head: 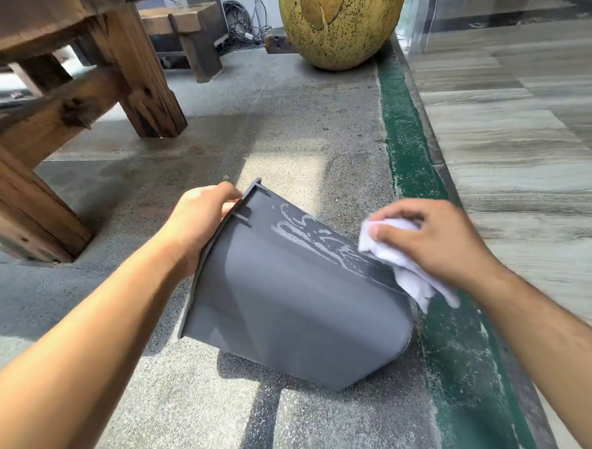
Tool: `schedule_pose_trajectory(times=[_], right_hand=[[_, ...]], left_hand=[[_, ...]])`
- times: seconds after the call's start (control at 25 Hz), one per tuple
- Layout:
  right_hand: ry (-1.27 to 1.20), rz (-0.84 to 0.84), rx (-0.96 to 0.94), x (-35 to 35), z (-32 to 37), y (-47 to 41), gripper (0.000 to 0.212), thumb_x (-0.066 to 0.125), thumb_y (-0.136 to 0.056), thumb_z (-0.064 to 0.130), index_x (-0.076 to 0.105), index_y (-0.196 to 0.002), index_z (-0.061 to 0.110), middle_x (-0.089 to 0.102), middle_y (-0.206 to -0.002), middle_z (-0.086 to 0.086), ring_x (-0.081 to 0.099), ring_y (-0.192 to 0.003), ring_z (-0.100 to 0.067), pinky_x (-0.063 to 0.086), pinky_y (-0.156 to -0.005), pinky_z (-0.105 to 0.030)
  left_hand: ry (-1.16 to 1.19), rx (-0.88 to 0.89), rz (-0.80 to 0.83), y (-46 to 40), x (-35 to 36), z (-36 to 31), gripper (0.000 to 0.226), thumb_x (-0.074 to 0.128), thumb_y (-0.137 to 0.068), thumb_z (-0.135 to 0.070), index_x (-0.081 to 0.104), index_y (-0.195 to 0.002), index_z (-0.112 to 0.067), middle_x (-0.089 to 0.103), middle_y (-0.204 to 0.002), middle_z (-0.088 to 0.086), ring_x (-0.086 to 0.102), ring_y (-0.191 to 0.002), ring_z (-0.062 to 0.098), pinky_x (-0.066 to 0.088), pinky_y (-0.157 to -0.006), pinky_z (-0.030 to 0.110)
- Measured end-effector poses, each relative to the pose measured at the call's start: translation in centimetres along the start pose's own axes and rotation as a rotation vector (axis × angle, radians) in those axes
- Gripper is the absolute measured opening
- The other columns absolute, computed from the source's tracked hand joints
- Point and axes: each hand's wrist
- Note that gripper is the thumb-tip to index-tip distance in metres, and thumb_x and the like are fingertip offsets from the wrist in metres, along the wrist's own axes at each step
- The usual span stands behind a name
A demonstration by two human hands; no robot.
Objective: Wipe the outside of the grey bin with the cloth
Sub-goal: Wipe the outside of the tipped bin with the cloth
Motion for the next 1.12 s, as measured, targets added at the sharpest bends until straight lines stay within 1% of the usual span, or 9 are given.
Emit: schedule_pose_trajectory(times=[0.08,0.2,0.32,0.4,0.56,0.64,0.72,0.92,1.12], right_hand=[[0.002,0.046,-0.095,2.3,3.7,-2.0,0.010,0.081,-0.081,0.039,0.080,-0.090,0.037,0.078,-0.086,0.019,0.071,-0.082,0.002,0.054,-0.074,-0.021],[0.115,0.113,-0.191,5.9,7.9,-4.2,0.011,0.078,-0.078,0.042,0.080,-0.087,0.037,0.077,-0.088,0.015,0.069,-0.086,-0.001,0.050,-0.073,-0.020],[0.248,0.172,-0.242,8.5,10.3,-5.1,0.009,0.076,-0.077,0.036,0.080,-0.085,0.032,0.075,-0.090,0.009,0.066,-0.091,-0.010,0.051,-0.076,-0.023],[0.306,0.191,-0.250,9.3,10.7,-5.2,0.009,0.077,-0.074,0.034,0.079,-0.082,0.030,0.074,-0.086,0.008,0.066,-0.089,-0.014,0.054,-0.076,-0.025],[0.318,0.256,-0.189,9.0,9.1,-4.5,0.012,0.078,-0.070,0.035,0.076,-0.080,0.029,0.073,-0.082,0.009,0.068,-0.082,-0.010,0.056,-0.070,-0.024],[0.329,0.269,-0.155,8.0,7.5,-3.6,0.010,0.079,-0.073,0.035,0.077,-0.082,0.029,0.075,-0.083,0.010,0.068,-0.080,-0.008,0.055,-0.069,-0.024],[0.337,0.276,-0.097,6.6,5.5,-2.4,0.009,0.080,-0.076,0.034,0.078,-0.082,0.029,0.076,-0.082,0.010,0.069,-0.079,-0.006,0.056,-0.068,-0.025],[0.307,0.249,0.112,2.7,-1.0,1.7,0.006,0.081,-0.075,0.036,0.077,-0.079,0.035,0.077,-0.078,0.017,0.072,-0.075,0.000,0.061,-0.070,-0.027],[0.332,0.215,0.257,0.0,-5.3,4.9,0.007,0.081,-0.077,0.032,0.076,-0.079,0.037,0.077,-0.083,0.016,0.071,-0.078,-0.001,0.061,-0.075,-0.033]], left_hand=[[0.026,-0.004,-0.023,-0.1,0.0,-0.1,0.024,0.060,-0.093,-0.032,0.069,-0.089,-0.011,0.074,-0.082,0.017,0.064,-0.061,0.027,0.051,-0.062,0.031],[-0.015,-0.004,-0.027,-0.2,-0.1,-0.1,0.040,0.063,-0.085,-0.041,0.074,-0.091,-0.002,0.075,-0.092,0.027,0.064,-0.074,0.030,0.050,-0.073,0.039],[-0.130,0.041,-0.011,0.0,-0.1,0.0,0.030,0.066,-0.077,-0.031,0.068,-0.077,-0.001,0.062,-0.075,0.017,0.053,-0.070,0.022,0.042,-0.068,0.038],[-0.184,0.080,-0.004,-0.2,-0.1,0.1,0.026,0.065,-0.079,-0.022,0.065,-0.076,0.004,0.055,-0.073,0.012,0.047,-0.068,0.019,0.039,-0.066,0.036],[-0.212,0.087,-0.073,-0.5,-0.5,0.5,0.029,0.068,-0.084,-0.026,0.072,-0.083,0.003,0.067,-0.071,0.014,0.057,-0.062,0.021,0.049,-0.063,0.036],[-0.202,0.071,-0.086,-0.6,-0.6,0.5,0.026,0.068,-0.086,-0.026,0.077,-0.089,-0.003,0.078,-0.080,0.018,0.065,-0.062,0.023,0.055,-0.065,0.036],[-0.195,0.070,-0.089,-0.8,-0.8,0.6,0.025,0.069,-0.086,-0.026,0.078,-0.092,-0.004,0.078,-0.090,0.020,0.067,-0.065,0.024,0.056,-0.068,0.037],[-0.216,0.089,-0.093,-1.3,-1.4,1.1,0.027,0.070,-0.086,-0.028,0.077,-0.094,-0.003,0.078,-0.097,0.021,0.066,-0.067,0.021,0.053,-0.070,0.035],[-0.214,0.082,-0.063,-1.4,-1.6,1.3,0.027,0.070,-0.086,-0.029,0.078,-0.091,-0.004,0.079,-0.092,0.019,0.067,-0.067,0.022,0.054,-0.070,0.037]])
Point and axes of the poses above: each hand's wrist, its own y-axis away from the middle knuckle, its own x-axis out of the palm, z = x × y
